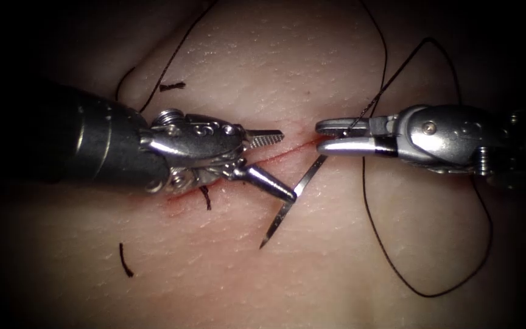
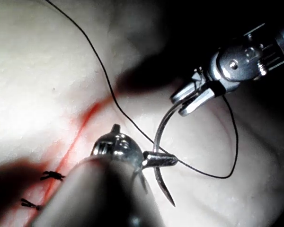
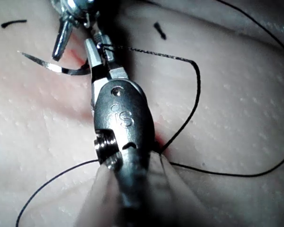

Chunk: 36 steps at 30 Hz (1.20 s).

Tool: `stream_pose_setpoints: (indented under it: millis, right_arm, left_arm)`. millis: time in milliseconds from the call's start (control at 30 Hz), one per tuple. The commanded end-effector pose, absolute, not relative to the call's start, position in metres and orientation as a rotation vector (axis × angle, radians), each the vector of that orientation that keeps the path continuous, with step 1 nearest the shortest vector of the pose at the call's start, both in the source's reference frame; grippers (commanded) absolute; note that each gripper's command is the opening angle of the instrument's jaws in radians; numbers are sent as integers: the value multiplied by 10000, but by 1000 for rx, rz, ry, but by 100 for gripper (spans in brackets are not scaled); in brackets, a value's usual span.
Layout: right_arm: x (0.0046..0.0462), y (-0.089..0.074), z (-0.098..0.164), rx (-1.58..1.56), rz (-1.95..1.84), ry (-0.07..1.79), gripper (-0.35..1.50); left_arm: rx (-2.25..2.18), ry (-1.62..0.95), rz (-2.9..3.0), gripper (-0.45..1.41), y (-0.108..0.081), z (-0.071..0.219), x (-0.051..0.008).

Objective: Wound Closure

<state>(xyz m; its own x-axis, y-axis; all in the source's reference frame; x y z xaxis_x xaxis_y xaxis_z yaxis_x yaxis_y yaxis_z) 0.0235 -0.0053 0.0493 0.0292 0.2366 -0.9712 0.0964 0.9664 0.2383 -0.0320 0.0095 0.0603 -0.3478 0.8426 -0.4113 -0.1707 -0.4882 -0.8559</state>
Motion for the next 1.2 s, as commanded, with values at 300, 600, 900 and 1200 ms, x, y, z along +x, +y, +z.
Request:
stream_pose_setpoints:
  millis: [300,600,900,1200]
  right_arm:
    - [252,-57,493,230,59,1545,-35]
    - [259,-65,491,222,29,1541,-35]
    - [266,-71,482,222,9,1541,-35]
    - [267,-71,482,267,98,1490,-28]
  left_arm:
    - [-1090,-1147,1750,86,90,600,-326]
    - [-948,-1241,1633,22,89,598,-327]
    - [-824,-1238,1660,-26,84,601,-322]
    - [-801,-1254,1624,-45,89,604,-317]
